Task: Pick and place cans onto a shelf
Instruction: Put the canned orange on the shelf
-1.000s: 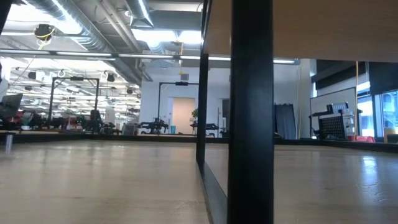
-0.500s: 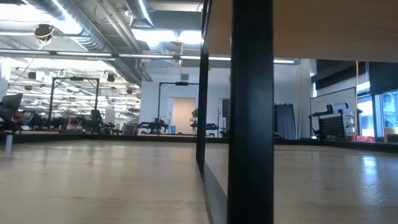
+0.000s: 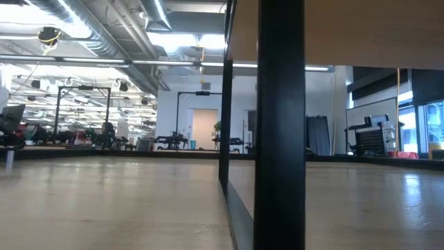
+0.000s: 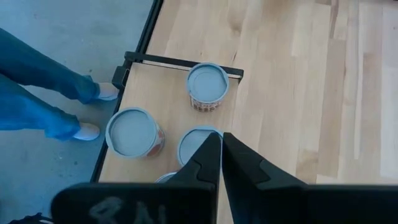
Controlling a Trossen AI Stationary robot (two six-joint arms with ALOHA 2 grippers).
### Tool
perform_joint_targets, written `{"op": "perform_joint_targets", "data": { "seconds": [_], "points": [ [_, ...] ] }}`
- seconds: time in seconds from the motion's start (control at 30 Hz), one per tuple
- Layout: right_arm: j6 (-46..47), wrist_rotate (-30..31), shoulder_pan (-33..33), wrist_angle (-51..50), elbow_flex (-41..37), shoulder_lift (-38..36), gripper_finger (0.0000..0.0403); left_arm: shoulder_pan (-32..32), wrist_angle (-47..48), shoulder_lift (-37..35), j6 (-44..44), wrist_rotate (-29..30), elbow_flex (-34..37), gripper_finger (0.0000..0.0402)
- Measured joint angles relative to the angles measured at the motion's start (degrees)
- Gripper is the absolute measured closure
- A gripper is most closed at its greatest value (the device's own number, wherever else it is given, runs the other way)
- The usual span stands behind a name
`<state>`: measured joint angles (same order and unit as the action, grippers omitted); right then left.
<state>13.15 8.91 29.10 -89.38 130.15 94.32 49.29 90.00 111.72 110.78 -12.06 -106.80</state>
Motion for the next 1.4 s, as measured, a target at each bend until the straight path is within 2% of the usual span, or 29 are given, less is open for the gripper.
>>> {"op": "perform_joint_targets", "data": {
  "seconds": [0.2, 0.43, 0.63, 0.83, 1.4],
  "points": [
    [-0.1, 0.0, 0.0, 3.1, 0.0, 0.0, 0.0383, 3.3, -0.3, 0.0, 7.7, -4.5, 8.0, 0.036],
    [-1.2, -3.0, 0.0, 3.5, 0.0, 0.0, 0.0383, 5.7, -5.3, 0.0, 11.3, -4.5, 13.4, 0.036],
    [-1.5, -3.1, 0.0, 3.5, 0.0, 0.0, 0.0383, 7.9, -8.3, 0.0, 16.1, -4.3, 17.0, 0.036],
    [-1.7, -3.1, 0.0, 3.5, 0.0, 0.0, 0.0383, 9.4, -10.6, 0.0, 21.1, -3.5, 17.8, 0.036],
    [-4.7, -3.1, 0.0, 3.5, 0.0, 0.0, 0.0383, 11.9, -11.9, 0.0, 23.8, -3.2, 18.9, 0.036]
  ]
}}
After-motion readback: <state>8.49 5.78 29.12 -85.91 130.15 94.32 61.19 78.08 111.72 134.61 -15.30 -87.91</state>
